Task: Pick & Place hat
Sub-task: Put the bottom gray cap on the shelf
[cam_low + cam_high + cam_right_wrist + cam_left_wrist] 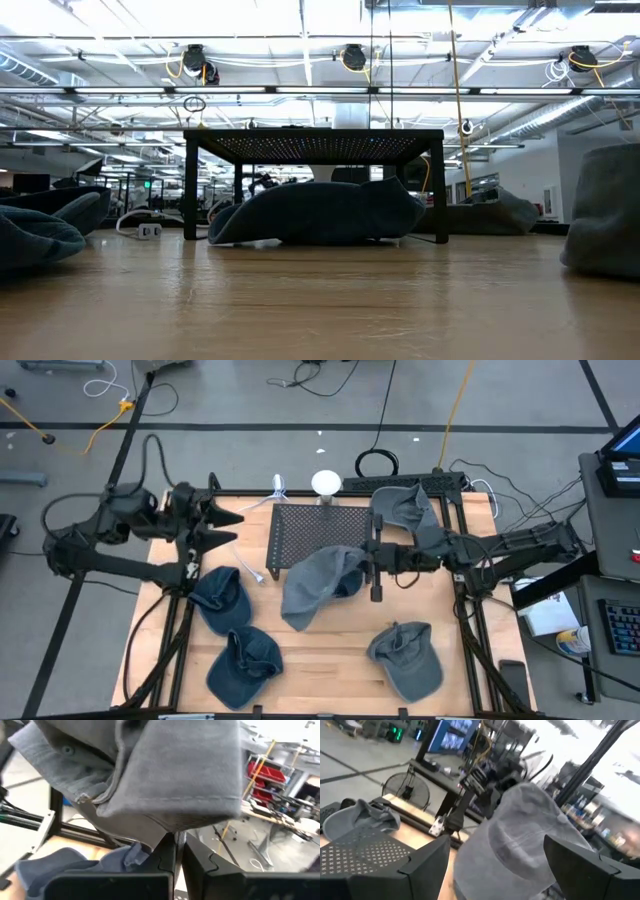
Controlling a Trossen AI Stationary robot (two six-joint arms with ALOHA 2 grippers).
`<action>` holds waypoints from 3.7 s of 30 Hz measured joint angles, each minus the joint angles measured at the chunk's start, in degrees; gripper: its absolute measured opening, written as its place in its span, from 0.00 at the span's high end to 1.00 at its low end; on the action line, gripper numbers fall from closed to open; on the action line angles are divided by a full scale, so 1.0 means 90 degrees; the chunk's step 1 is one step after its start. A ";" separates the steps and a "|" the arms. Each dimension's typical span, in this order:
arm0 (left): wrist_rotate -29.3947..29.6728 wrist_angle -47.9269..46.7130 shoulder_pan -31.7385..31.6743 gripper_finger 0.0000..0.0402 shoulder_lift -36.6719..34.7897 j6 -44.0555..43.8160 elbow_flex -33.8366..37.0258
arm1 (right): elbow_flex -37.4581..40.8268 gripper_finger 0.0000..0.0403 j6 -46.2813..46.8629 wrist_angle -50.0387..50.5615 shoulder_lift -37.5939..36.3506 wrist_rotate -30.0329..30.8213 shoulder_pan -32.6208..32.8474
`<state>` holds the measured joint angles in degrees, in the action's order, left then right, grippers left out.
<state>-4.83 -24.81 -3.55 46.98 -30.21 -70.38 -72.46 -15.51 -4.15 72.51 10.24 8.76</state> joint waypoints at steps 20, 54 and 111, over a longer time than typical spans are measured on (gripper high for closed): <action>0.0037 -0.1972 0.0342 0.18 0.2693 0.0647 -0.3456 | -0.0795 0.99 0.0649 0.1237 0.0390 0.0678 -0.1024; 0.0156 -0.1852 0.0414 0.59 0.3730 0.0650 -0.3464 | -0.0795 0.99 0.0772 0.1701 0.0389 0.0680 -0.1103; 0.4436 -0.5111 -0.0068 0.96 0.3878 -0.3340 -0.3459 | -0.0795 0.51 0.3082 0.3540 -0.2034 -0.0505 -0.0115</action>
<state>35.09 -70.81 -4.16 81.89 -60.27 -101.51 -79.61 12.23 27.70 54.20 5.69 7.73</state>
